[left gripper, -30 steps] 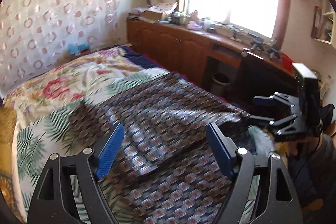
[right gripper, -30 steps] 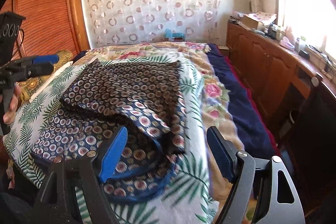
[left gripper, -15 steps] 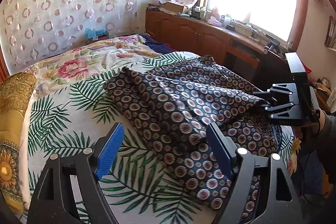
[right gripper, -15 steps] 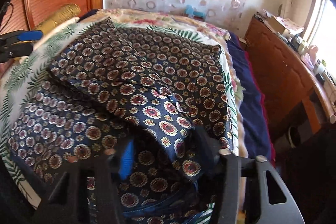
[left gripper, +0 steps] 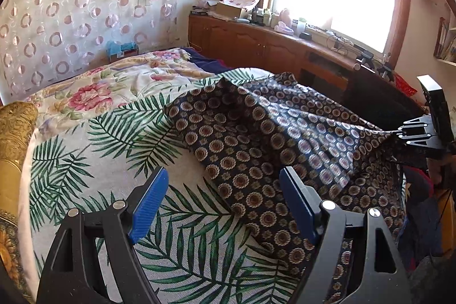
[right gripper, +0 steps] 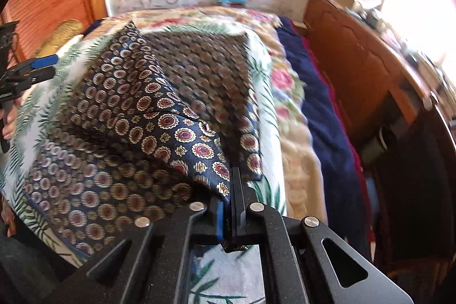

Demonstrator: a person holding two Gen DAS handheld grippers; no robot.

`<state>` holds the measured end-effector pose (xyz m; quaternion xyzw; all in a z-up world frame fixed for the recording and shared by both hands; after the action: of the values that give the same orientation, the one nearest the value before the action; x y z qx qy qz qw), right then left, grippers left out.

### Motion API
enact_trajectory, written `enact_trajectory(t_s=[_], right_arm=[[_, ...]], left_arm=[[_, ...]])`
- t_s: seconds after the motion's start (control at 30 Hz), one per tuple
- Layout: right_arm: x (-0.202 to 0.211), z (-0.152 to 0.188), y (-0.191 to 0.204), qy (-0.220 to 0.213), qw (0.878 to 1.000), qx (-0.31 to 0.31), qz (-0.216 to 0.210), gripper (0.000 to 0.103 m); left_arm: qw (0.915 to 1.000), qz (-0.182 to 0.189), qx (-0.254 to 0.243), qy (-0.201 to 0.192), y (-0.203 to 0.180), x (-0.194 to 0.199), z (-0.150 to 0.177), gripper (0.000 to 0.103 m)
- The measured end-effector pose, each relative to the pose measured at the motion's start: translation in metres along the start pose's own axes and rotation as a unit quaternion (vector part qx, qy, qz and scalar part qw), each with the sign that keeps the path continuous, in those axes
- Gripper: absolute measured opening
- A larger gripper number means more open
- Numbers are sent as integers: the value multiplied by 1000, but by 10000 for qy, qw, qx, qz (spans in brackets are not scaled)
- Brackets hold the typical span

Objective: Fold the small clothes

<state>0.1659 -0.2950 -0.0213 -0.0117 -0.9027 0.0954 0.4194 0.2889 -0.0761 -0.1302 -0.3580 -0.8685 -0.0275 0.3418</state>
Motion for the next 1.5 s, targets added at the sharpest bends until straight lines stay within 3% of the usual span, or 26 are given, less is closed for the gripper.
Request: enact_trajectory(t_s=[0.1,0.2,0.27,0.3,0.6,0.73,1.03,1.13,1.2,1.5], right_arm=[[-9,-9,-3,61,9999,-106,98,7],[-2,-24,-1,-162,9995,-151,244,29],[7,-40,-1,-406,9985,-166,321,53],[11,-46,1,-514,9979,-172,341,55],[13,-78,49,-911,9950,219,353,55],[10,-85,72,-973,9947,307,104,56],[-46,-72,145,-641,9921,735,-794,58],[-60,-72,164,-550,9898,864,-992,63],[-67,-74,171,-514,9886,947,-1047,67],[-104,-74,190,-124,9859,1386,-932,68]], left_arm=[[10000,-79,-20,35,4,-4,3,81],[9999,-121,-32,-10,4,-3,3,81],[9999,-144,-45,-24,3,-2,3,81],[9998,-175,-78,-32,3,-2,2,81],[9991,-251,-330,-10,-7,0,6,81],[9991,-297,-312,10,-6,0,5,81],[9982,-563,-164,-124,14,11,4,81],[9981,-585,-58,-185,22,15,3,81],[9981,-571,-6,-213,24,16,3,81],[9983,-553,23,-200,26,13,3,81]])
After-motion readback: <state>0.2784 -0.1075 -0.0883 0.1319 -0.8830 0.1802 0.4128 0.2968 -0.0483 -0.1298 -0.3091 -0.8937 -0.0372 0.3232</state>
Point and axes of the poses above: each gripper's, at about its wrist camera, not at the fingertips, and x roughly against the way its jaws point, y to its left, z to its underside, the point moved 9 cm from there along -x, roughly the way its jaws point, and after that the axes turned 7 degrees about z, right-handed, at the moved point
